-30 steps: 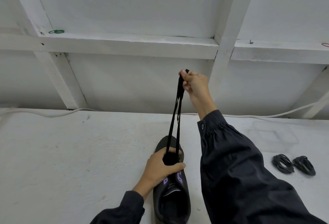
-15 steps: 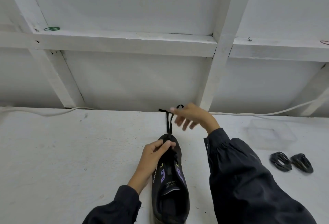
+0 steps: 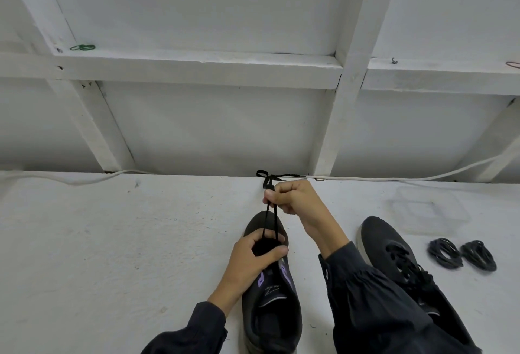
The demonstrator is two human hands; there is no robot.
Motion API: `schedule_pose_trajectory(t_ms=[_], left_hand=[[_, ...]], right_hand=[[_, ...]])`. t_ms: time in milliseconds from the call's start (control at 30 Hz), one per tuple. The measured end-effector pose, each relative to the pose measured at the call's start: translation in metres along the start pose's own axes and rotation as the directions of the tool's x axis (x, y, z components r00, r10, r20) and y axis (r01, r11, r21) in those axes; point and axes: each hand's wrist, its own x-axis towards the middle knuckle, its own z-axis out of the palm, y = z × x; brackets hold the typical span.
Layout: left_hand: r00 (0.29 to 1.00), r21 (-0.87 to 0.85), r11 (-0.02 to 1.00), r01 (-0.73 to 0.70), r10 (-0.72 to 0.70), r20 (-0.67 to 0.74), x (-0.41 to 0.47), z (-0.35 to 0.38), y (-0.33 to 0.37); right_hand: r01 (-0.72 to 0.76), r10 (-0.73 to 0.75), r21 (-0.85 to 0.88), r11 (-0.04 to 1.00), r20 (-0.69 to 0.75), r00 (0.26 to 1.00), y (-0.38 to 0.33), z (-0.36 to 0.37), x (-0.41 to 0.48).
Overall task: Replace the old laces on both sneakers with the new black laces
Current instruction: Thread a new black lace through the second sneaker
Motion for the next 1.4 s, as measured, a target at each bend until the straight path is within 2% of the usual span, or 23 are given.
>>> schedule_pose_trajectory(t_ms=[200,400,500,600,667,733,767,833,900,967,1033,1100,1167,1267,1333,1400], left_hand=[[0.999,0.015,0.999,-0.036,0.036,-0.026,0.0,-0.002,0.0],[0.998,-0.226,0.974,-0.038,0.025,-0.056,-0.006,-0.001,0.017],[0.997,-0.298,0.954,-0.02,-0.002,-0.075,-0.009,-0.003,0.027],[0.98,-0.292,0.954,-0.06,0.001,-0.198,-0.011,-0.014,0.026],[0.964,-0.301,0.952,-0.06,-0.024,-0.266,-0.012,-0.026,0.018],[0.94,-0.294,0.955,-0.027,-0.076,-0.333,-0.014,-0.04,0.006],[0.919,-0.269,0.963,-0.011,-0.096,-0.382,-0.015,-0.049,0.0],[0.868,-0.13,0.991,0.041,-0.1,-0.487,-0.018,-0.066,-0.015],[0.836,0.105,0.984,0.141,-0.061,-0.545,-0.021,-0.084,-0.028],[0.835,0.352,0.9,0.258,-0.024,-0.549,-0.024,-0.098,-0.038],[0.872,0.555,0.776,0.3,0.013,-0.489,-0.021,-0.103,-0.044],[0.913,0.686,0.679,0.262,0.057,-0.405,-0.013,-0.101,-0.047],[0.937,0.739,0.655,0.16,0.135,-0.323,-0.003,-0.093,-0.043],[0.961,0.754,0.656,-0.027,0.226,-0.162,0.017,-0.079,-0.04],[0.973,0.768,0.637,-0.072,0.214,-0.086,0.027,-0.073,-0.043],[0.976,0.79,0.61,-0.062,0.204,-0.081,0.034,-0.073,-0.047]], right_hand=[[-0.039,0.037,0.052,0.998,0.032,0.999,0.001,0.003,-0.001],[-0.066,0.066,0.006,0.998,0.055,0.996,0.003,0.005,-0.007],[-0.01,0.008,-0.047,0.999,-0.052,0.999,0.007,0.002,-0.011],[-0.005,-0.019,-0.109,0.994,-0.215,0.977,0.016,-0.006,-0.017],[-0.005,-0.083,-0.256,0.967,-0.33,0.94,0.028,-0.017,-0.024],[-0.066,-0.186,-0.546,0.835,-0.393,0.9,0.044,-0.028,-0.033],[-0.12,-0.22,-0.669,0.734,-0.4,0.89,0.051,-0.033,-0.039],[-0.231,-0.196,-0.795,0.561,-0.399,0.896,0.064,-0.043,-0.052],[-0.29,-0.052,-0.859,0.422,-0.342,0.938,0.075,-0.048,-0.061],[-0.298,0.141,-0.894,0.335,-0.265,0.954,0.084,-0.048,-0.063],[-0.314,0.207,-0.886,0.341,-0.254,0.945,0.086,-0.047,-0.06],[-0.299,0.152,-0.888,0.35,-0.262,0.953,0.083,-0.046,-0.051],[-0.252,0.068,-0.894,0.37,-0.244,0.967,0.083,-0.045,-0.038],[-0.139,-0.027,-0.872,0.47,-0.171,0.985,0.089,-0.038,-0.016],[-0.076,-0.061,-0.852,0.519,-0.126,0.99,0.1,-0.033,-0.006],[-0.061,-0.118,-0.827,0.558,-0.152,0.981,0.11,-0.032,-0.003]])
